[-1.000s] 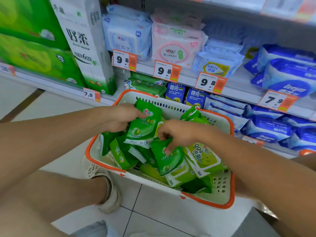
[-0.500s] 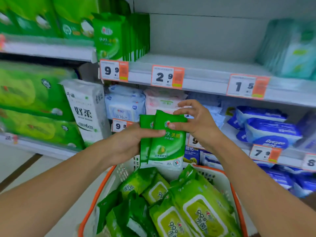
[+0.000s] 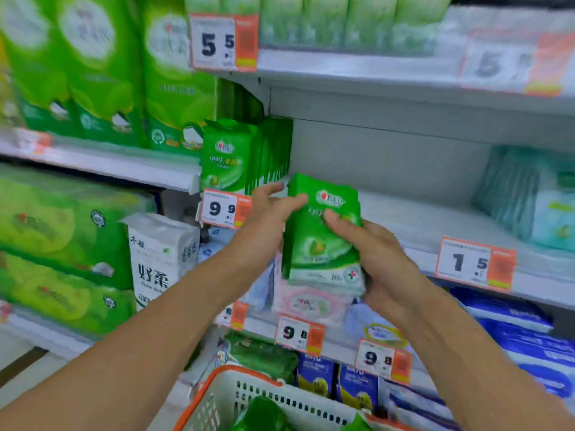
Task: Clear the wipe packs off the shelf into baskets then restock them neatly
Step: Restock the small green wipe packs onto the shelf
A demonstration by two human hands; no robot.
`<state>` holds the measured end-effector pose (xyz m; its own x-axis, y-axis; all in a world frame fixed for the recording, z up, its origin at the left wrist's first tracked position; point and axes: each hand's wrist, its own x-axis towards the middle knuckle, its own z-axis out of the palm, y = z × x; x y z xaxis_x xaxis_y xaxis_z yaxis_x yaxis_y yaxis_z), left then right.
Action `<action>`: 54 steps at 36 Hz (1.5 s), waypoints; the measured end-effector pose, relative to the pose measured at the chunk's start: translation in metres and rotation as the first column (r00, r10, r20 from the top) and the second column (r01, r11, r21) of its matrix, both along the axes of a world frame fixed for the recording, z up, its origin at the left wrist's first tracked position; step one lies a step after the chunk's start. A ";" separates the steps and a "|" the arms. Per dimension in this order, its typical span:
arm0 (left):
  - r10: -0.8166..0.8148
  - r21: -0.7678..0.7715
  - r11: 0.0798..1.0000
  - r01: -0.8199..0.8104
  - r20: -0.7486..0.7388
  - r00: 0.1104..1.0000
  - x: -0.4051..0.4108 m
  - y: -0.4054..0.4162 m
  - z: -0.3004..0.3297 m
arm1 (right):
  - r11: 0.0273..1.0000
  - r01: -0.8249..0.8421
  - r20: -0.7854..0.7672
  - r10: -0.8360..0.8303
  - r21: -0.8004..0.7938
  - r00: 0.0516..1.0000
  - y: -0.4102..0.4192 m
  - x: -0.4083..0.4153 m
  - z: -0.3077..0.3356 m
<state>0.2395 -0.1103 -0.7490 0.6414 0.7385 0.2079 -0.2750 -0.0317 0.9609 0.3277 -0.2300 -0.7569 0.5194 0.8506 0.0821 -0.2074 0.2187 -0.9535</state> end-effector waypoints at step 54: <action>0.457 0.956 0.194 0.221 -0.287 0.842 0.029 0.129 -0.038 | 0.731 0.433 0.736 0.139 -0.528 0.662 0.242 0.236 0.040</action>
